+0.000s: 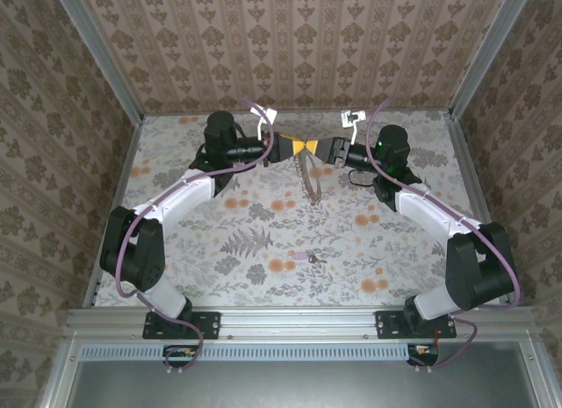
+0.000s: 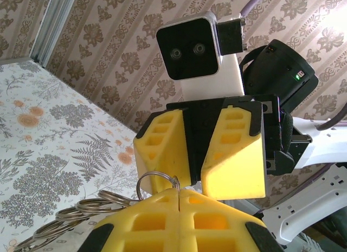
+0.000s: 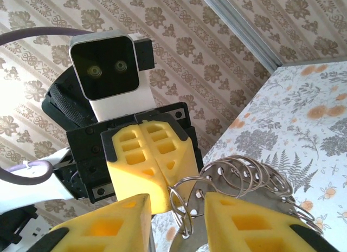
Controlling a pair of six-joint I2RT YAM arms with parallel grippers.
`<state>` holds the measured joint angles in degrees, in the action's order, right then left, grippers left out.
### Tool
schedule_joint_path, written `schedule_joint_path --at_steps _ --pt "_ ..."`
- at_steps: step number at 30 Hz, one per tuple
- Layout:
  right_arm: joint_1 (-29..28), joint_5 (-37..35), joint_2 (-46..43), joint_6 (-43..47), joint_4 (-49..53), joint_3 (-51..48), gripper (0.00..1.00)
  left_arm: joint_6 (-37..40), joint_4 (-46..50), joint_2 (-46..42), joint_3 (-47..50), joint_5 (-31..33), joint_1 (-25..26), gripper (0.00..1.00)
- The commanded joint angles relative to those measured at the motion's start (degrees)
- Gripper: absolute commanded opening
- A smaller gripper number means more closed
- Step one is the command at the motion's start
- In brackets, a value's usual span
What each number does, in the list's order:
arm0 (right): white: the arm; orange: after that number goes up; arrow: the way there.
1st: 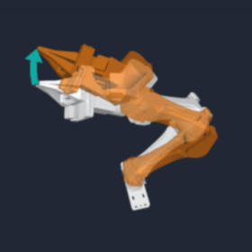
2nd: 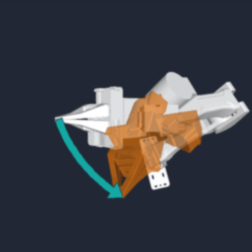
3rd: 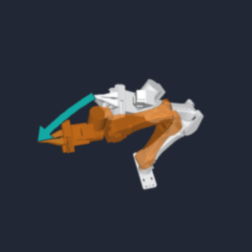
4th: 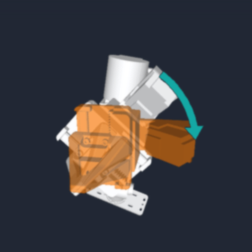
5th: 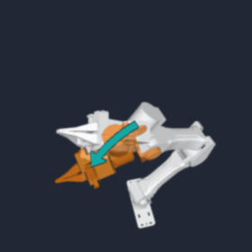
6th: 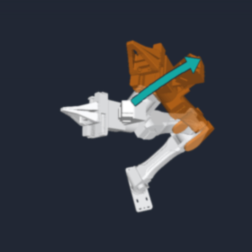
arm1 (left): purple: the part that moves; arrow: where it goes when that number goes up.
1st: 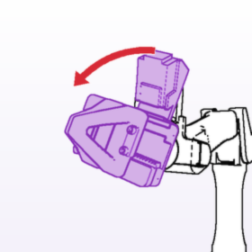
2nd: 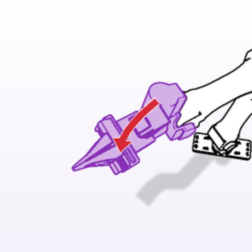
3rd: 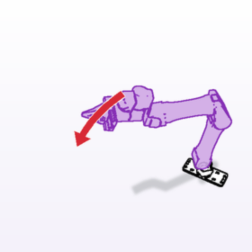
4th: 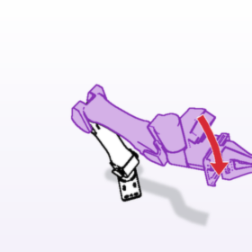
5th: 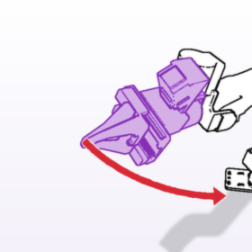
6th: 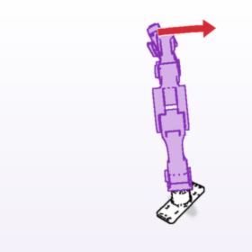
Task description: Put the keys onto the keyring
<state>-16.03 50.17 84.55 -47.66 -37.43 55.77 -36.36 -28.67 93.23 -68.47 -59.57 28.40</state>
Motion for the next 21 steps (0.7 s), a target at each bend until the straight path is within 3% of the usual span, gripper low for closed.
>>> schedule_joint_path --at_steps 1,14,21 --pt "-0.2 2.2 -0.3 -0.5 -2.9 0.2 0.30 1.0 -1.2 -2.1 -0.5 -0.5 -0.3 0.00" --pt "-0.5 2.8 -0.2 -0.3 -3.2 0.2 0.02 0.7 -1.1 -2.0 -0.7 -0.6 -0.2 0.00" --pt "-0.8 3.1 -0.1 -0.4 -3.5 1.0 0.00 0.7 -1.1 -1.9 -0.7 -0.8 0.0 0.00"
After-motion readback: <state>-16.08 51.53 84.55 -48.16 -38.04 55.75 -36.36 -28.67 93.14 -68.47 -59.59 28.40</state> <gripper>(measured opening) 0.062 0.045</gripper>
